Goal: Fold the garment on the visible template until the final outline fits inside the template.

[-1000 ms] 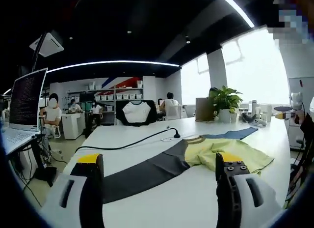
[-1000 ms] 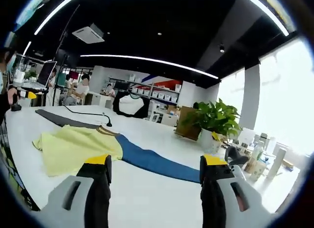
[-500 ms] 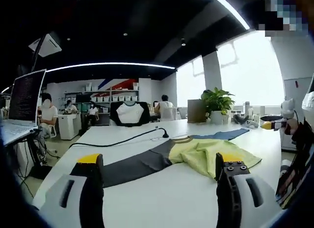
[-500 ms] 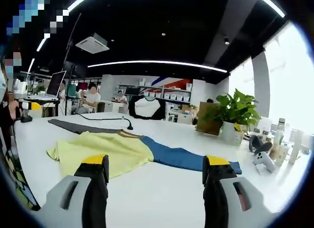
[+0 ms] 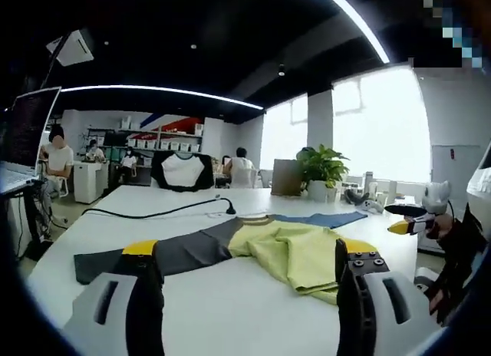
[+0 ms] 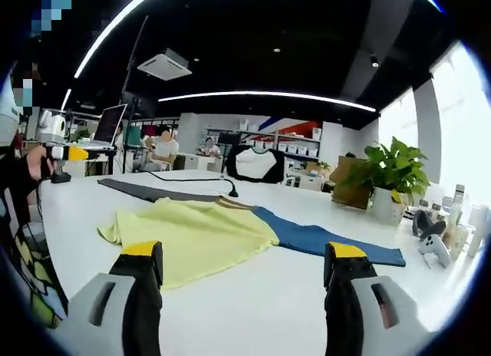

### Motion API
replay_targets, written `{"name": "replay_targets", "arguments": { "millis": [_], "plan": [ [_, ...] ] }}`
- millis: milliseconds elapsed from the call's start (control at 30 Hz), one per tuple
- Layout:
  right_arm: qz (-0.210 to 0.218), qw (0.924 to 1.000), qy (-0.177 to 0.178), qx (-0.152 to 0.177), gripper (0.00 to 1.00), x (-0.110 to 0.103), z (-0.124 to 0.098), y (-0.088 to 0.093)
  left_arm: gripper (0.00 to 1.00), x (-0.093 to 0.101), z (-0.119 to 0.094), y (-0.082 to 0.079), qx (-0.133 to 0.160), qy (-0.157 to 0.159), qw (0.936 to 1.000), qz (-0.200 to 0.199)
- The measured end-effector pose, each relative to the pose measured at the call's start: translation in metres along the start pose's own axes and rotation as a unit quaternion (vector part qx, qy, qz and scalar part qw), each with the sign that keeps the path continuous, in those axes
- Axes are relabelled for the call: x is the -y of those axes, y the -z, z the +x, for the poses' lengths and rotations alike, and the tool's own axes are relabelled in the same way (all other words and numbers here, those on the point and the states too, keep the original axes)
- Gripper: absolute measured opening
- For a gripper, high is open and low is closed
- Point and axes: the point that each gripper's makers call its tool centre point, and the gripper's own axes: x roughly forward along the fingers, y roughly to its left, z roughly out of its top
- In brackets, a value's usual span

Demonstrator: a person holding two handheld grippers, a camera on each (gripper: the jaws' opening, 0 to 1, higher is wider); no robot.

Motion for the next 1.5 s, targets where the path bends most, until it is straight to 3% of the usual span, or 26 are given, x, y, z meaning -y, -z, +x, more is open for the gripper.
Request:
{"name": "replay_targets", "arguments": {
  "millis": [67,100,300,367,467,533,667,700,767,833,933,1033,1100,1167,1200,1267,1500],
  "plan": [
    [0.0,0.9997,-0.023,-0.003,0.83,-0.011,0.0,0.001,0.94,0.014,0.002,0.015,-0.044,0.034,0.9983,0.016],
    [-0.005,0.9995,-0.031,-0.001,0.83,-0.015,-0.001,0.0,0.9,0.016,0.005,0.019,-0.05,0.034,0.9978,0.026],
    [-0.011,0.9989,-0.04,-0.019,0.81,-0.024,-0.004,0.006,0.91,0.035,0.012,0.03,-0.065,0.05,0.9962,0.028],
    [0.005,0.9975,-0.055,-0.043,0.77,-0.032,-0.004,0.015,0.89,0.041,0.013,0.037,-0.082,0.06,0.9942,0.036],
    [0.033,0.9953,-0.077,-0.049,0.74,-0.042,-0.002,0.015,0.78,0.052,0.013,0.044,-0.102,0.077,0.9905,0.05],
    [0.027,0.9945,-0.088,-0.051,0.72,-0.049,0.0,0.016,0.77,0.058,0.014,0.044,-0.096,0.085,0.9901,0.057],
    [0.0,0.9919,-0.105,-0.071,0.67,-0.063,0.003,0.021,0.69,0.064,0.016,0.053,-0.113,0.097,0.9869,0.062],
    [-0.001,0.9916,-0.107,-0.073,0.65,-0.065,0.003,0.021,0.66,0.066,0.015,0.056,-0.118,0.104,0.9852,0.068],
    [0.002,0.9894,-0.114,-0.09,0.61,-0.07,0.004,0.023,0.56,0.084,0.011,0.062,-0.128,0.154,0.9746,0.101],
    [0.005,0.9861,-0.133,-0.1,0.57,-0.078,0.006,0.025,0.46,0.097,0.011,0.06,-0.118,0.179,0.9715,0.101],
    [0.005,0.9832,-0.146,-0.11,0.55,-0.086,0.01,0.03,0.46,0.099,0.014,0.066,-0.129,0.178,0.9725,0.077],
    [-0.006,0.9785,-0.16,-0.13,0.5,-0.095,0.017,0.037,0.42,0.102,0.016,0.09,-0.176,0.173,0.9588,0.141],
    [-0.004,0.9768,-0.162,-0.141,0.47,-0.096,0.021,0.04,0.38,0.108,0.018,0.098,-0.19,0.176,0.9533,0.156],
    [0.009,0.9761,-0.161,-0.146,0.44,-0.093,0.025,0.041,0.38,0.116,0.021,0.101,-0.189,0.18,0.9559,0.134],
    [0.018,0.976,-0.16,-0.146,0.42,-0.092,0.027,0.041,0.37,0.124,0.023,0.102,-0.184,0.19,0.9596,0.096],
    [0.031,0.9758,-0.16,-0.146,0.4,-0.089,0.031,0.042,0.34,0.132,0.026,0.103,-0.181,0.204,0.9605,0.056],
    [0.018,0.9697,-0.177,-0.167,0.4,-0.096,0.042,0.052,0.33,0.124,0.032,0.11,-0.192,0.18,0.9617,0.077]
  ]
}}
